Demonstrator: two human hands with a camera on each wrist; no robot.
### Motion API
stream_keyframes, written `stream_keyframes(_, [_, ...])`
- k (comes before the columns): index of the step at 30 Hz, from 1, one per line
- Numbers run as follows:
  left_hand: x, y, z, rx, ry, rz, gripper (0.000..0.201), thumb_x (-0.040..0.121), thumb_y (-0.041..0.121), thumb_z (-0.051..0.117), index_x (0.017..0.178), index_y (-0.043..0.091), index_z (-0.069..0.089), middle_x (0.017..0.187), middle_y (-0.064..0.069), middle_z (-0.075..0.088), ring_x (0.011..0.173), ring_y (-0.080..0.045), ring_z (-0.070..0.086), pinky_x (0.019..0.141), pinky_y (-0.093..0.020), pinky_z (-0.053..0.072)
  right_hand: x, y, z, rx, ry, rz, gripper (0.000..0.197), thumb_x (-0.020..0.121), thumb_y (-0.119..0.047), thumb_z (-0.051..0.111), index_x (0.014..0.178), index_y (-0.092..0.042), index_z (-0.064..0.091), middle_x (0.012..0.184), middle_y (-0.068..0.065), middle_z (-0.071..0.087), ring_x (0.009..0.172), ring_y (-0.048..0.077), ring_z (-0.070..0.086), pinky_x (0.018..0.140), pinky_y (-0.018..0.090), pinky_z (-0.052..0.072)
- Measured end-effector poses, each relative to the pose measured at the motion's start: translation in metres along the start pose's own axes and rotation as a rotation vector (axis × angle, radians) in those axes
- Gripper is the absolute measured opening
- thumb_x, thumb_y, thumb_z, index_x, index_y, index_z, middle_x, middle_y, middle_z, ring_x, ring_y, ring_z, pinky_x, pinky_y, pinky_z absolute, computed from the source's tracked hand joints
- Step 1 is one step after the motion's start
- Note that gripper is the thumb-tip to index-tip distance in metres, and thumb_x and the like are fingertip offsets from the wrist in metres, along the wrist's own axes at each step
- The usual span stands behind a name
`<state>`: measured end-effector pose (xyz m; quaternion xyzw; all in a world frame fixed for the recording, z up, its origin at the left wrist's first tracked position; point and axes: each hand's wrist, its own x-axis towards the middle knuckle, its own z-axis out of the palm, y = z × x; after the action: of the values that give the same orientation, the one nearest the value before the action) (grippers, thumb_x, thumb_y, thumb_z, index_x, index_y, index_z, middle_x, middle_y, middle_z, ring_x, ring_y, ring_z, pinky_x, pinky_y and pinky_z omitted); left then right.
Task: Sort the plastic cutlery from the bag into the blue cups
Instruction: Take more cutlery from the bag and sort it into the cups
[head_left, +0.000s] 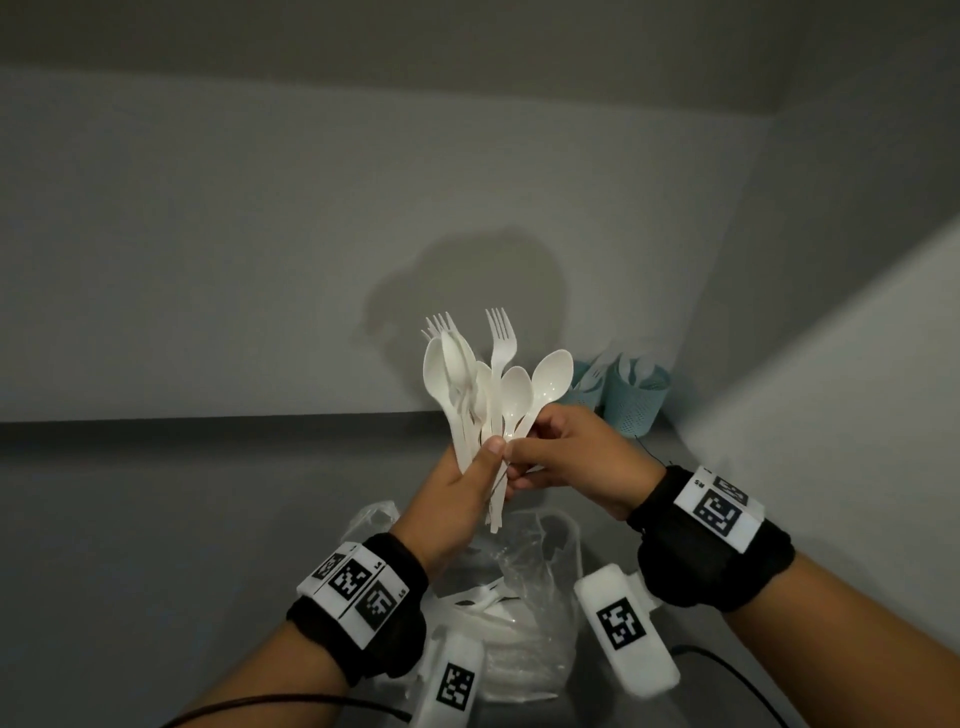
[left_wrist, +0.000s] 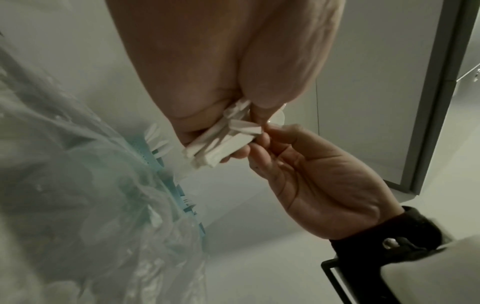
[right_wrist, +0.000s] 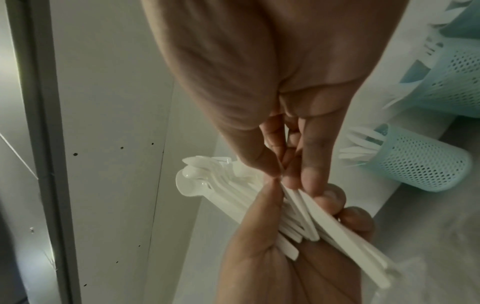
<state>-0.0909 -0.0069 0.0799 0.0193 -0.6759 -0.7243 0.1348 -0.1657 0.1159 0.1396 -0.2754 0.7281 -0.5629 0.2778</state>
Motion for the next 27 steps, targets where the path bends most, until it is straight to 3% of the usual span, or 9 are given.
stream_keyframes(5, [0.007,-0.009,0.005,0.005,0.011,0.004,0.038,0.101,0.021,0.037,0.138,0.014,0.046,0.124,0.000,0.064,0.112,-0.006,0.063,0.088,-0.018,0.050,0.004,0.012,-0.003,-0.023,0.090,0.036,0.018,0.083,-0.001,0.062,0.095,0.013,0.063,0.078,0.018,0.063,0.071,0.022,0.063,0.075,0.034,0.058])
stream_keyframes(8, [0.013,-0.013,0.010,-0.018,0.023,-0.011,0.036,0.101,0.020,0.038,0.134,0.015,0.050,0.120,-0.002,0.067,0.111,-0.010,0.064,0.092,-0.023,0.051,0.006,0.018,-0.006,0.005,0.129,0.053,0.021,0.084,-0.004,0.063,0.099,0.011,0.062,0.079,0.015,0.062,0.070,0.017,0.061,0.074,0.033,0.057])
stream_keyframes(11, [0.021,-0.016,0.017,-0.024,0.052,-0.040,0.032,0.101,0.025,0.040,0.128,0.017,0.055,0.114,-0.012,0.069,0.106,-0.020,0.066,0.092,-0.034,0.053,0.006,0.021,-0.012,0.073,0.166,0.078,0.018,0.087,-0.004,0.059,0.102,0.005,0.061,0.082,0.012,0.062,0.069,0.013,0.061,0.072,0.028,0.057])
stream_keyframes(13, [0.028,-0.020,0.021,-0.011,0.068,-0.063,0.030,0.101,0.029,0.041,0.123,0.018,0.058,0.114,-0.021,0.066,0.102,-0.027,0.065,0.092,-0.040,0.052,0.005,0.020,-0.019,0.081,0.175,0.072,0.007,0.089,-0.004,0.056,0.093,-0.001,0.060,0.080,0.010,0.062,0.069,0.014,0.061,0.074,0.029,0.058])
stream_keyframes(15, [0.034,-0.025,0.026,0.017,0.090,-0.091,0.032,0.100,0.032,0.042,0.121,0.014,0.058,0.109,-0.019,0.068,0.099,-0.024,0.066,0.089,-0.036,0.052,0.003,0.017,-0.030,0.068,0.185,0.050,0.010,0.091,-0.004,0.053,0.083,-0.006,0.058,0.076,0.011,0.062,0.069,0.014,0.061,0.072,0.029,0.058])
stream_keyframes(19, [0.045,-0.032,0.034,-0.003,0.163,-0.119,0.025,0.099,0.029,0.044,0.099,0.007,0.057,0.083,-0.006,0.058,0.079,-0.018,0.055,0.072,-0.026,0.051,0.011,0.013,-0.078,0.041,0.288,-0.010,0.015,0.091,-0.001,0.050,0.078,-0.004,0.055,0.067,0.010,0.059,0.062,0.015,0.059,0.064,0.024,0.058])
stream_keyframes(22, [0.051,-0.036,0.040,-0.039,0.186,-0.131,0.020,0.099,0.024,0.046,0.093,0.009,0.057,0.076,0.000,0.055,0.070,-0.012,0.051,0.065,-0.022,0.049,0.037,0.018,-0.134,-0.071,0.434,-0.045,0.011,0.091,0.002,0.048,0.083,0.002,0.055,0.066,0.013,0.058,0.060,0.019,0.058,0.054,0.019,0.055])
stream_keyframes(24, [0.053,-0.039,0.044,-0.034,0.183,-0.135,0.021,0.099,0.024,0.046,0.088,0.010,0.057,0.073,0.000,0.054,0.068,-0.011,0.051,0.064,-0.022,0.048,0.063,0.029,-0.174,-0.149,0.555,-0.037,0.011,0.088,0.000,0.050,0.079,0.003,0.056,0.068,0.017,0.059,0.062,0.027,0.060,0.055,0.028,0.055])
stream_keyframes(27, [0.059,-0.043,0.047,-0.067,0.191,-0.138,0.022,0.097,0.024,0.048,0.085,0.009,0.059,0.073,-0.001,0.055,0.068,-0.013,0.051,0.067,-0.028,0.046,0.107,0.048,-0.221,-0.380,0.668,0.057,0.020,0.083,-0.009,0.057,0.068,0.003,0.061,0.073,0.021,0.066,0.074,0.035,0.066,0.069,0.041,0.054])
